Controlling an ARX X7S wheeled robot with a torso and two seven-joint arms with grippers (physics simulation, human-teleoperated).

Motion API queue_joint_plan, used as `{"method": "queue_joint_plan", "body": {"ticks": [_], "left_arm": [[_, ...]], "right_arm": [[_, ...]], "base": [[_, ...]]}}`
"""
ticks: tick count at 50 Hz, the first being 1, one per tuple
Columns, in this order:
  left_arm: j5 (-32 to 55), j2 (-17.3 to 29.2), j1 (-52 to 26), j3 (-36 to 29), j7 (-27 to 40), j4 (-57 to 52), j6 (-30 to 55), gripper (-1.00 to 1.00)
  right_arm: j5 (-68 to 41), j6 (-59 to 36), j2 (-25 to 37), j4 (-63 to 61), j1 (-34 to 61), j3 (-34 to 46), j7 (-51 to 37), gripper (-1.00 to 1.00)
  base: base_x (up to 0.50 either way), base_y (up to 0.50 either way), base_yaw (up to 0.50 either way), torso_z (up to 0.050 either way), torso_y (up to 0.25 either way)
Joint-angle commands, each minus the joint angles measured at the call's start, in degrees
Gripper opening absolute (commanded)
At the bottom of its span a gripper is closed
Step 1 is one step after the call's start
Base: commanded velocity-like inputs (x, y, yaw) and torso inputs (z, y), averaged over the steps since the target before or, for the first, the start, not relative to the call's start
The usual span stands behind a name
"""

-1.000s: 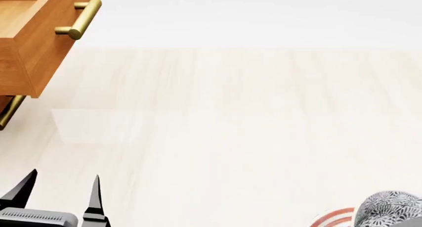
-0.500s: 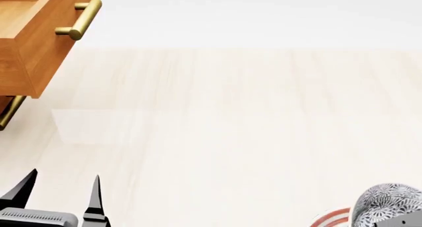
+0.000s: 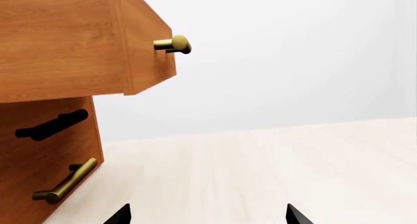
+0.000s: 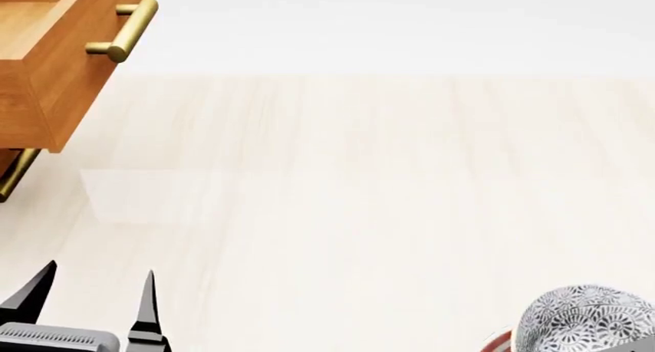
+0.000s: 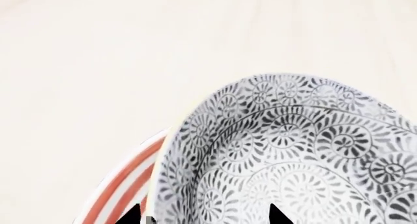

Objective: Put the bowl on the plate.

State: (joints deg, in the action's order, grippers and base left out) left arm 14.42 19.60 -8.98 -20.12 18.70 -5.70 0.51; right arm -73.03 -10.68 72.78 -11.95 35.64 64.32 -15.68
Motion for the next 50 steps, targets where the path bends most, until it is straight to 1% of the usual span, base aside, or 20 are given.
{"method": "queue_joint_plan", "body": {"ticks": [1, 12, 23, 32, 50], "left_arm": [[0.1, 0.3, 0.2, -0.1, 0.3, -0.8, 0.2, 1.0], [0.2, 0.3, 0.1, -0.3, 0.2, -0.3, -0.2, 1.0], [0.3, 0.4, 0.0, -0.4, 0.3, -0.4, -0.1, 1.0], [0.4, 0.5, 0.0, -0.5, 0.3, -0.4, -0.1, 1.0], [0.4, 0.6, -0.1, -0.8, 0.6, -0.6, 0.0, 1.0]], "right_arm": [[0.2, 0.6, 1.1, -3.0, -0.4, -0.3, -0.7, 1.0], [0.8, 0.4, 3.6, -9.9, 1.3, -1.7, -1.5, 1.0], [1.1, -0.1, 5.8, -14.3, 3.1, -3.2, -3.3, 1.0], [1.7, -0.7, 7.3, -17.3, 4.0, -4.0, -4.9, 1.0], [3.3, 0.0, 8.5, -20.9, 4.9, -5.2, -6.4, 1.0]], "base": [[0.0, 0.0, 0.0, 0.0, 0.0], [0.0, 0.0, 0.0, 0.0, 0.0], [0.0, 0.0, 0.0, 0.0, 0.0], [0.0, 0.0, 0.0, 0.0, 0.0], [0.0, 0.0, 0.0, 0.0, 0.0]]}}
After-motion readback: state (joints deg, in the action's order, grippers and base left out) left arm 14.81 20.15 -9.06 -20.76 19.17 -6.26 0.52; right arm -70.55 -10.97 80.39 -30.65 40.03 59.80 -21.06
